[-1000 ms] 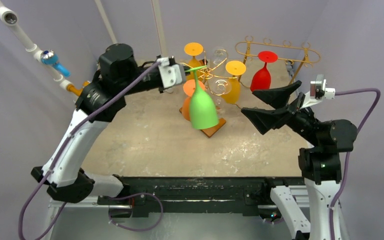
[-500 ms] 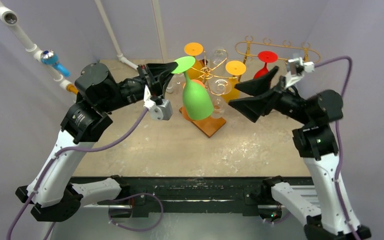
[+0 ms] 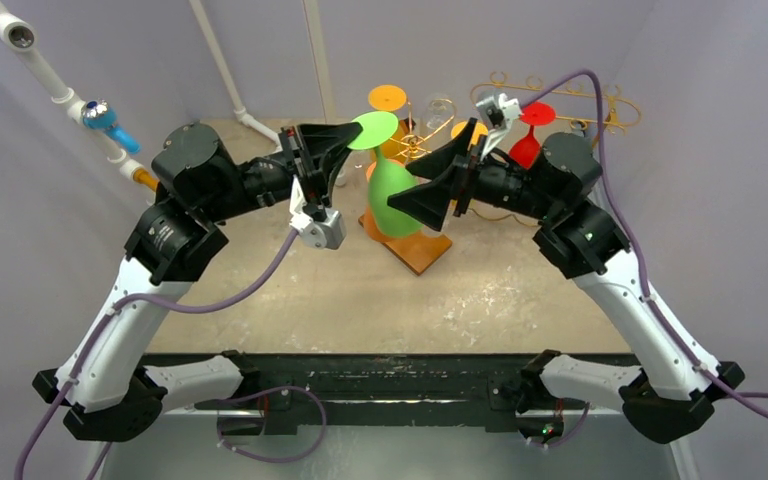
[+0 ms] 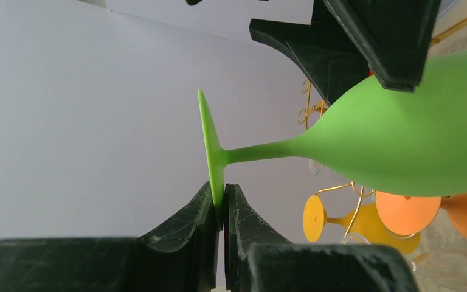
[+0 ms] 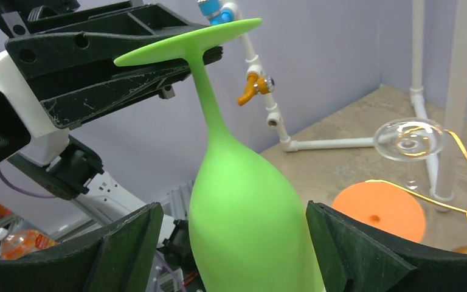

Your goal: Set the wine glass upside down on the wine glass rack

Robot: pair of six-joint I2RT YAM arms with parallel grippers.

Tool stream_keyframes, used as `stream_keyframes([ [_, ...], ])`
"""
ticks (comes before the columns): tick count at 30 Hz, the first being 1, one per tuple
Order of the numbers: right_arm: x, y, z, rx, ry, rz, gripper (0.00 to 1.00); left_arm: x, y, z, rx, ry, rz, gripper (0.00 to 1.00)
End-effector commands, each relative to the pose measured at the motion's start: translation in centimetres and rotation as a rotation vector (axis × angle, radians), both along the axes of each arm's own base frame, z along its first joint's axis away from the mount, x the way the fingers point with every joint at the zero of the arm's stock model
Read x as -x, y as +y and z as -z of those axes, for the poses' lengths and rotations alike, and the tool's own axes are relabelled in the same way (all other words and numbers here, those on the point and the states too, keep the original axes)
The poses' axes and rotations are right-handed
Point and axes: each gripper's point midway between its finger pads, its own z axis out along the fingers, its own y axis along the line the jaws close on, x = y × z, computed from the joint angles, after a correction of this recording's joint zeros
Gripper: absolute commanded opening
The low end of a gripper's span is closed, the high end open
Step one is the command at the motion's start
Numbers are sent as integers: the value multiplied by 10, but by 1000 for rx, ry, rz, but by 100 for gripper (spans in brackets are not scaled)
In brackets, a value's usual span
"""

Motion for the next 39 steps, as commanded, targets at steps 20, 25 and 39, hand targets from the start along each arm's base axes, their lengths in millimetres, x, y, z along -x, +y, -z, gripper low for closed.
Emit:
stream_keyframes([
  [20,27,30,9,-65,-103,21,65,38,7,-23,53,-58,104,16],
  [25,17,4,29,-41,-149,163,62,34,10,-3,104,163,81,94],
  [39,-73,-202,73,116,-130,1099,59,26,42,21,261,450,-94,100],
])
